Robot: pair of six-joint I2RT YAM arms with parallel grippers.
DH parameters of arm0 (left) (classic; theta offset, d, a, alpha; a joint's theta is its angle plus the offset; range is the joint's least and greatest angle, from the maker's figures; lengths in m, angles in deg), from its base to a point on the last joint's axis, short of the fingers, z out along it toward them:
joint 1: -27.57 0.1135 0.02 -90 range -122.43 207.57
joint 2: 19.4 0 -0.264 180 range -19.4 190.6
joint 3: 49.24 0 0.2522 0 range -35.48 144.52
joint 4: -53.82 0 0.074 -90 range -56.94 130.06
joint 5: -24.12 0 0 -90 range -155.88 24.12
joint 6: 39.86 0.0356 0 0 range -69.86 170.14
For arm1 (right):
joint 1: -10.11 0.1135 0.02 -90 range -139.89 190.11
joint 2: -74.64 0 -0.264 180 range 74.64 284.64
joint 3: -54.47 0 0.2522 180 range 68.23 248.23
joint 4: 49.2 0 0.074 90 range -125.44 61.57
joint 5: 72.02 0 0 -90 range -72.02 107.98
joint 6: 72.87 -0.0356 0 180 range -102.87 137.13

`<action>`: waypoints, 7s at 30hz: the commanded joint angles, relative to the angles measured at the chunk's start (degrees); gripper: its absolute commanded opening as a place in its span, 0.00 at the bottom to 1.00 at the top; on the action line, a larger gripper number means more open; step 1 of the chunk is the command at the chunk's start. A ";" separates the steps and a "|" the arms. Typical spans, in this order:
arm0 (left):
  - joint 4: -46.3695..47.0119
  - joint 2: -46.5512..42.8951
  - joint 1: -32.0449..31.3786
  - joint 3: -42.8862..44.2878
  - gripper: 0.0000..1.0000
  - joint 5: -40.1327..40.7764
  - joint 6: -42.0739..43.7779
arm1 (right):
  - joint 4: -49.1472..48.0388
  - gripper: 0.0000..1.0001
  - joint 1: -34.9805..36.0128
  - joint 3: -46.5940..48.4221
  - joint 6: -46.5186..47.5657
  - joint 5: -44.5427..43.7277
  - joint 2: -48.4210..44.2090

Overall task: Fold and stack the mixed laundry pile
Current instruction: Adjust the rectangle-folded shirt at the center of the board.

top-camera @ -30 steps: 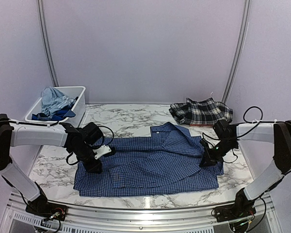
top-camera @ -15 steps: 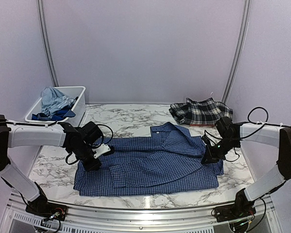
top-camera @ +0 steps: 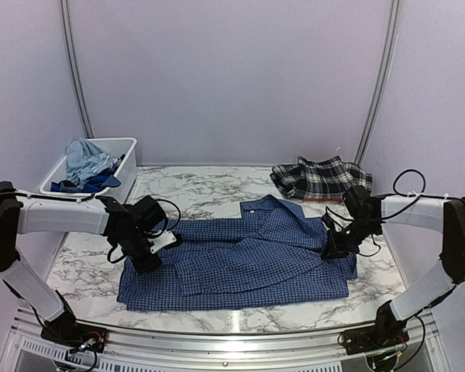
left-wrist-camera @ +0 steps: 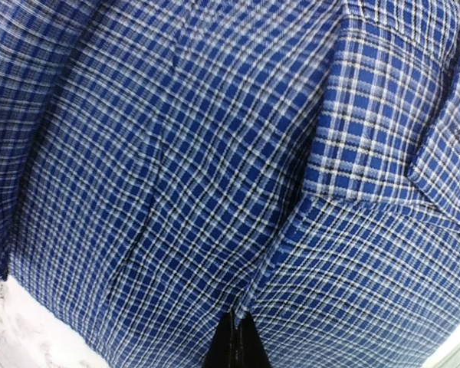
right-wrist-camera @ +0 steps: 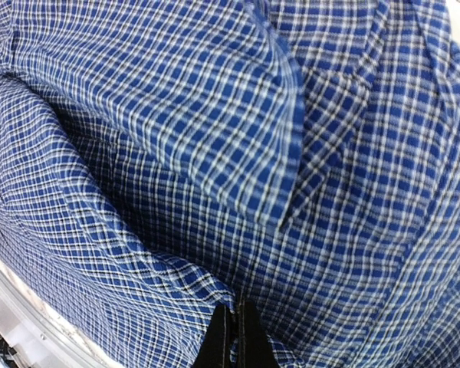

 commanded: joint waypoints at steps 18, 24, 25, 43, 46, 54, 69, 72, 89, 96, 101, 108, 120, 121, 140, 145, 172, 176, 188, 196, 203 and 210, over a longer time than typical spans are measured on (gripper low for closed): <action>9.22 -14.51 3.57 8.38 0.99 16.58 -5.77 | -2.81 0.47 -0.25 25.81 4.74 -1.43 1.40; 19.23 -17.91 5.63 10.43 0.99 20.04 -11.34 | -4.29 0.48 4.16 44.13 10.60 -0.67 19.06; 19.14 -17.43 5.97 11.23 0.99 19.37 -11.78 | -3.32 0.48 5.22 47.56 11.97 -0.83 22.08; 17.98 -12.22 6.32 11.01 0.99 14.86 -14.16 | 5.69 0.59 14.22 74.40 28.06 -2.44 51.93; 17.77 -11.66 6.40 10.97 0.99 14.45 -13.83 | 5.46 0.59 14.73 73.88 28.64 -1.93 53.66; 17.23 -11.19 7.01 10.06 0.99 15.61 -12.82 | 5.30 0.55 15.44 73.83 28.07 -1.14 59.17; 17.68 -11.35 7.28 11.11 0.99 21.75 -14.69 | 1.90 0.00 15.72 77.92 21.02 -4.49 52.52; 18.32 -10.60 7.28 12.64 0.99 20.22 -17.54 | -2.80 0.00 15.71 77.08 16.94 -4.82 46.16; 41.58 -3.60 1.37 19.76 0.99 -15.52 -30.97 | -40.99 0.00 16.58 30.93 -9.15 2.37 9.45; 45.65 3.04 -2.22 22.08 0.99 -22.34 -31.66 | -50.42 0.00 17.80 17.01 -11.54 7.06 -0.37; 45.51 7.35 -4.60 25.43 0.99 -25.14 -29.76 | -53.75 0.00 19.03 13.24 -12.09 8.15 -4.34; 44.31 13.31 -5.89 32.53 0.98 -29.00 -27.95 | -55.09 0.00 19.76 11.03 -12.20 10.77 -6.93; 36.76 17.53 -7.31 41.99 0.06 -33.75 -22.99 | -54.52 0.00 20.11 9.49 -11.51 11.41 -9.76; 35.71 17.38 -7.31 42.58 0.00 -33.37 -22.56 | -54.06 0.01 20.11 9.51 -11.45 11.41 -10.13; 3.27 2.72 -32.09 37.77 0.00 -7.91 7.05 | -21.97 0.79 6.24 17.76 -2.79 -1.08 -27.25; -2.72 3.78 -40.40 39.71 0.00 -1.44 10.43 | -22.66 0.70 6.20 14.96 -3.39 2.78 -22.05; 18.51 6.84 -20.03 29.20 0.00 -2.51 -25.98 | -20.11 0.49 6.89 13.45 -1.23 12.81 7.34; 25.01 3.01 -12.87 19.50 0.00 -2.76 -35.06 | -14.95 0.51 3.12 14.06 1.78 9.50 10.18; 35.79 -5.87 -3.23 -3.47 0.00 8.96 -48.09 | -10.95 0.49 2.23 14.56 4.16 2.17 19.59; 35.95 -4.82 -2.65 -7.60 0.00 10.81 -50.35 | -10.59 0.50 2.17 19.16 2.48 0.87 14.57; 28.65 -2.67 -2.43 -5.44 0.14 15.75 -51.79 | -6.19 0.50 2.61 24.32 2.73 3.30 8.70; 21.39 -9.12 -2.45 0.48 0.81 20.23 -41.16 | -4.65 0.51 7.08 20.59 -0.57 4.61 2.53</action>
